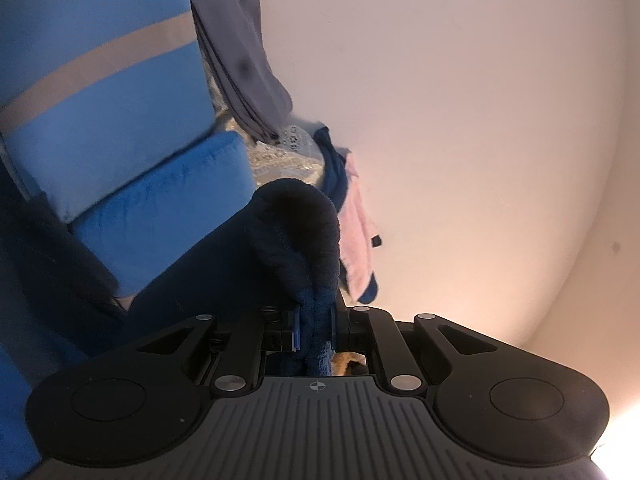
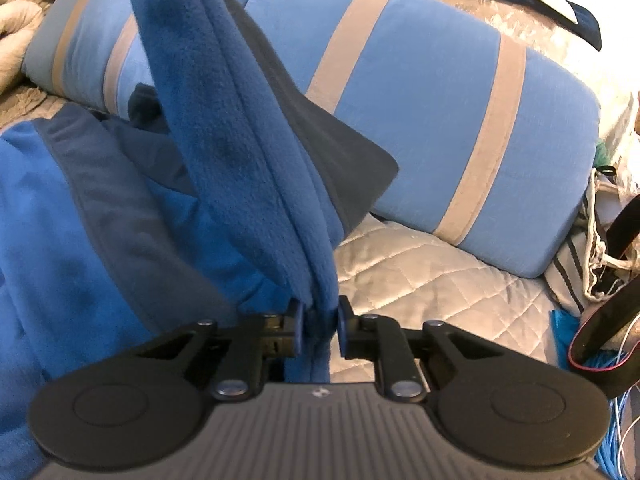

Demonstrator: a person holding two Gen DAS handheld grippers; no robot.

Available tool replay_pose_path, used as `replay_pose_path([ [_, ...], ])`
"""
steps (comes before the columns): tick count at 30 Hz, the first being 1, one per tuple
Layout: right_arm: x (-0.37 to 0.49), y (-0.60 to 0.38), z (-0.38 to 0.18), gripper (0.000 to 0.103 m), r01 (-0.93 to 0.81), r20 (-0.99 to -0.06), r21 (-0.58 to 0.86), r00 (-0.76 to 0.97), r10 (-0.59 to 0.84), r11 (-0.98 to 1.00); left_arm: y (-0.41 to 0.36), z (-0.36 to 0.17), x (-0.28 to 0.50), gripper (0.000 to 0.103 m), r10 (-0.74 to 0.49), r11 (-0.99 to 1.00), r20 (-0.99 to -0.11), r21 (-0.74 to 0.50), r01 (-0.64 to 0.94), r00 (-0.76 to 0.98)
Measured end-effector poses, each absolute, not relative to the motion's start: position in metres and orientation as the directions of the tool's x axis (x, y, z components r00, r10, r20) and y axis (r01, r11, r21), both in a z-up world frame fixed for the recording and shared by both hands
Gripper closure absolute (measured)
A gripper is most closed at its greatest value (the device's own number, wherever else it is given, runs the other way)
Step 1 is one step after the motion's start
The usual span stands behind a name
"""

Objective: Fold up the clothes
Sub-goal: 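Lay the cuff across the hoodie body with the left gripper while the right pinches the sleeve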

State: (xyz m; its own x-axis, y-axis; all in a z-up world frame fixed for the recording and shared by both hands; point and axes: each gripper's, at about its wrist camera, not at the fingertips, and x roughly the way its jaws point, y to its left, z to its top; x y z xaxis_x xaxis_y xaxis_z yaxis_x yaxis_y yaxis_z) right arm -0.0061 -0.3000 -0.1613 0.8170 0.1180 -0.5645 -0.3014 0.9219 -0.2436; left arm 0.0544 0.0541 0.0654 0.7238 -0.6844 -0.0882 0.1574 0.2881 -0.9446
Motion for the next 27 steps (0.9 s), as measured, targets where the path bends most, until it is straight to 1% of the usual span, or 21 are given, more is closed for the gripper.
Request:
replay_pose_path([
  [2,-0.005,-0.303,-0.161,0.091,-0.307,-0.573,-0.225,0.809,0.130,0.925,0.062,0.062,0.054,0.091,-0.679,0.301,-0.099,-0.941,0.153,0.727],
  [6,-0.006,-0.302,-0.160,0.092,-0.315,-0.573,-0.237,0.809,0.129,0.919,0.089,0.052,0.054,0.090,-0.663,0.346,-0.143,-0.929,0.131,0.734],
  [14,0.000,-0.310,-0.158,0.093,-0.290,-0.590,-0.190,0.797,0.126,0.938,0.132,0.022,0.048,0.091,-0.655,0.480,-0.273,-0.870,0.110,0.705],
  [22,0.004,-0.321,-0.158,0.093,-0.264,-0.607,-0.147,0.785,0.124,0.953,0.158,-0.027,0.026,0.090,-0.635,0.598,-0.412,-0.797,0.079,0.654],
  [27,0.004,-0.323,-0.160,0.092,-0.255,-0.616,-0.135,0.778,0.120,0.957,0.171,-0.067,0.011,0.090,-0.607,0.655,-0.501,-0.755,0.032,0.617],
])
